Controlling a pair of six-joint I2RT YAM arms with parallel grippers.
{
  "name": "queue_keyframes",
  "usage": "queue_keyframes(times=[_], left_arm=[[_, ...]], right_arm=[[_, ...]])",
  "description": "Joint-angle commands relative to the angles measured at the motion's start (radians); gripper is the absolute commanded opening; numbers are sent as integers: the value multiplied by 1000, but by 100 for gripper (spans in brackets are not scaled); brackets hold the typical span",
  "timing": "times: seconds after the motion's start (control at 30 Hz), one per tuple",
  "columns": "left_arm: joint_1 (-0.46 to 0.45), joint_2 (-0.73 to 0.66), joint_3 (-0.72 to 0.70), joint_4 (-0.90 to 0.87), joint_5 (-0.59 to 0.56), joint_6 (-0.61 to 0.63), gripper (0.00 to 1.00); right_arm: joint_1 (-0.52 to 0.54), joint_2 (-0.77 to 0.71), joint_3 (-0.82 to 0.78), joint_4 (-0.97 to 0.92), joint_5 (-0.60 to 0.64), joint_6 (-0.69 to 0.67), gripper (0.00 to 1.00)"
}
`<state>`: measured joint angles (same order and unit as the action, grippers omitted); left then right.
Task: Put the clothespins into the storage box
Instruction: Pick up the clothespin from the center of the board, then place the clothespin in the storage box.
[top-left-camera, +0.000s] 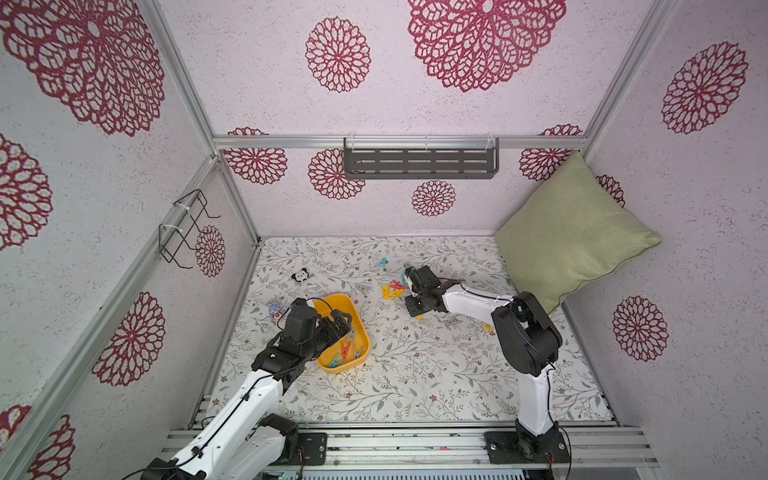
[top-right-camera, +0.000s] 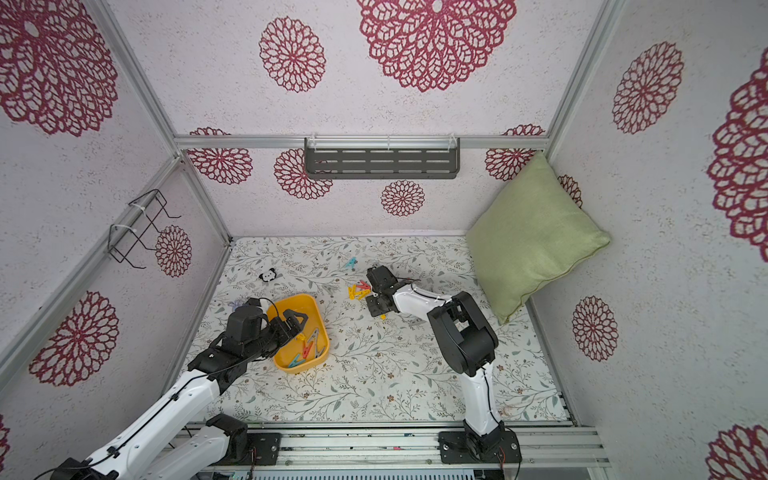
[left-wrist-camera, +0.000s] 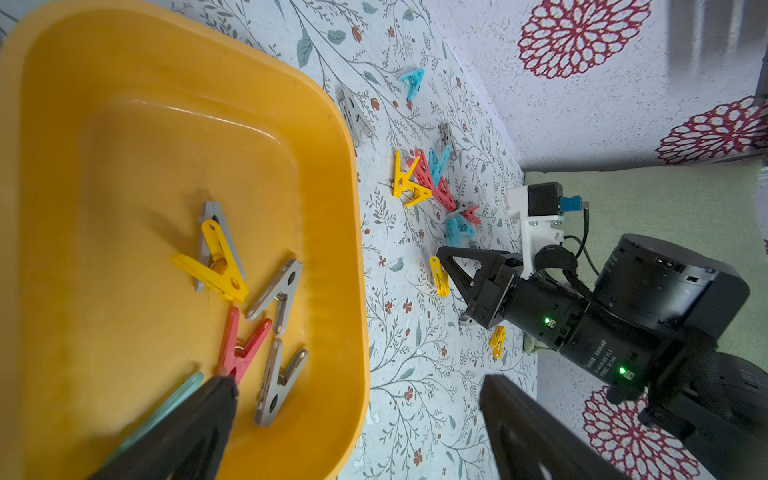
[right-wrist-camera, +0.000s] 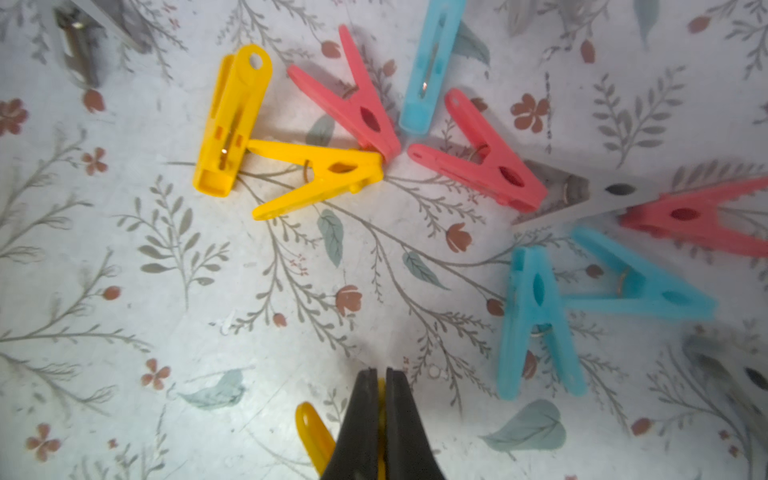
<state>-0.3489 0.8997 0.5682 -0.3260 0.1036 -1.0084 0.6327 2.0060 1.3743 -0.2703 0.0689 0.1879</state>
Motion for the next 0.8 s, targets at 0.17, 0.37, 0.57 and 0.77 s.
queue_keyframes(times=[0.17, 0.37, 0.57, 0.77], left_arm=[[96, -86, 42, -98, 10, 66, 98], [238, -135, 43, -141, 94, 96, 98], [343, -171, 26, -153, 161, 108, 97], [418, -238, 1, -190, 203, 113, 97]], right_arm=[[113, -67, 109, -14, -68, 57, 0], [221, -15, 251, -37, -93, 79, 0], [296, 104, 431, -89, -111, 90, 0], [335, 243, 581, -149, -122, 89, 0]])
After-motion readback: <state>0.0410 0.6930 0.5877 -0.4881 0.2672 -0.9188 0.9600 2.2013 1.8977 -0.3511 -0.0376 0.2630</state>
